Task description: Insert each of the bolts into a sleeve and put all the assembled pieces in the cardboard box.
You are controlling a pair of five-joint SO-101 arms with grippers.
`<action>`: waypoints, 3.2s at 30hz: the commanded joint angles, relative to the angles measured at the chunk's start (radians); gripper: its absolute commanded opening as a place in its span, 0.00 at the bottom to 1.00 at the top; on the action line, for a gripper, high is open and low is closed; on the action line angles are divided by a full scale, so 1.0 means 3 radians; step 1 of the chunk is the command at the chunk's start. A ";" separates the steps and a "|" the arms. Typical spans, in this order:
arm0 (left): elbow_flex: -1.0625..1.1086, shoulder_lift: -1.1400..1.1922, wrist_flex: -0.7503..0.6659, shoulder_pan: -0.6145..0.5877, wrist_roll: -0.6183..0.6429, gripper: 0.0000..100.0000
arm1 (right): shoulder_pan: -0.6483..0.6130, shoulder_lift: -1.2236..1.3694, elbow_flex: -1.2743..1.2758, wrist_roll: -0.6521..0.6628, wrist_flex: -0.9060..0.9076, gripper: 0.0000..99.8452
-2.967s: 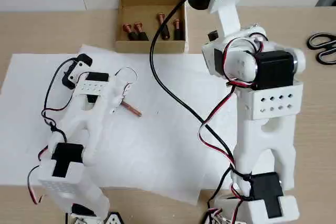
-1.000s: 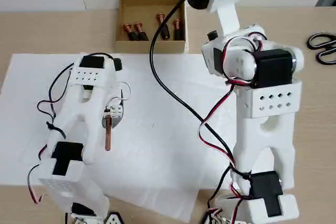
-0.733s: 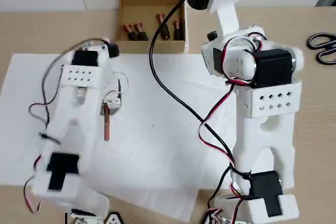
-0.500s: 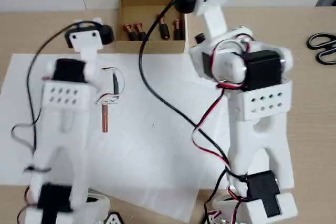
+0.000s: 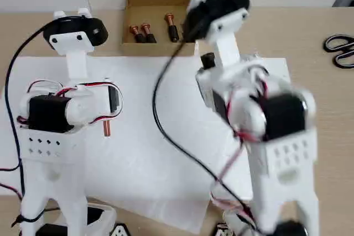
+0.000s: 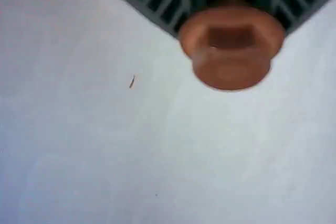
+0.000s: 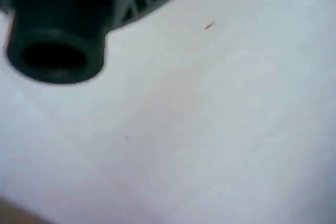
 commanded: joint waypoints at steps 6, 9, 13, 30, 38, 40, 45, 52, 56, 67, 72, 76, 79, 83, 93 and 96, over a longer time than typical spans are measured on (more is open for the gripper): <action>-0.0161 -0.0107 -0.0199 0.0005 -0.0005 0.00 | 0.0130 -0.1250 0.2061 0.0578 -0.1358 0.00; -0.0013 -0.0097 -0.0491 0.0005 0.0087 0.00 | 0.0299 -0.1460 0.2542 0.0644 -0.1834 0.00; 0.0422 -0.0128 -0.1115 0.0026 0.0199 0.00 | 0.0345 -0.1522 0.2874 0.0639 -0.1946 0.00; 0.0550 -0.0997 -0.1509 0.0368 0.0189 0.00 | -0.0115 -0.1522 0.3457 -0.0138 -0.2335 0.00; 0.0939 -0.1105 -0.2163 0.0501 0.0205 0.00 | -0.0519 -0.1557 0.4071 -0.0159 -0.3153 0.00; 0.1133 -0.1187 -0.2327 0.0501 0.0205 0.00 | -0.0580 -0.1557 0.4184 -0.0159 -0.3307 0.00; 0.1542 -0.1468 -0.2537 0.0501 0.0210 0.00 | -0.0708 -0.1982 0.4634 -0.0159 -0.3731 0.00; 0.1849 -0.1729 -0.2542 0.0517 0.0210 0.00 | -0.0703 -0.3327 0.5585 -0.0159 -0.4043 0.00; 0.1951 -0.1739 -0.2619 0.0716 0.0210 0.00 | -0.0703 -0.3844 0.5928 -0.0153 -0.4023 0.00; 0.2652 -0.1744 -0.3749 0.1033 0.0194 0.00 | -0.0703 -0.3925 0.6107 -0.0670 -0.4002 0.00; 0.2693 -0.1749 -0.3728 0.1289 0.0194 0.00 | -0.0729 -0.3925 0.6086 -0.0726 -0.3838 0.00; 0.2836 -0.1754 -0.3739 0.1396 0.0194 0.00 | -0.0862 -0.3936 0.6102 -0.0721 -0.3746 0.00; 0.2964 -0.1754 -0.3749 0.1509 0.0194 0.00 | -0.0887 -0.3951 0.6097 -0.0721 -0.3675 0.00; 0.3122 -0.1754 -0.4020 0.1545 0.0189 0.00 | -0.0887 -0.3951 0.6091 -0.0721 -0.3665 0.00; 0.3209 -0.1749 -0.4102 0.1534 0.0184 0.00 | -0.0887 -0.3956 0.6091 -0.0716 -0.3659 0.00; 0.3209 -0.1744 -0.4107 0.1437 0.0184 0.00 | -0.0887 -0.3956 0.6091 -0.0716 -0.3659 0.00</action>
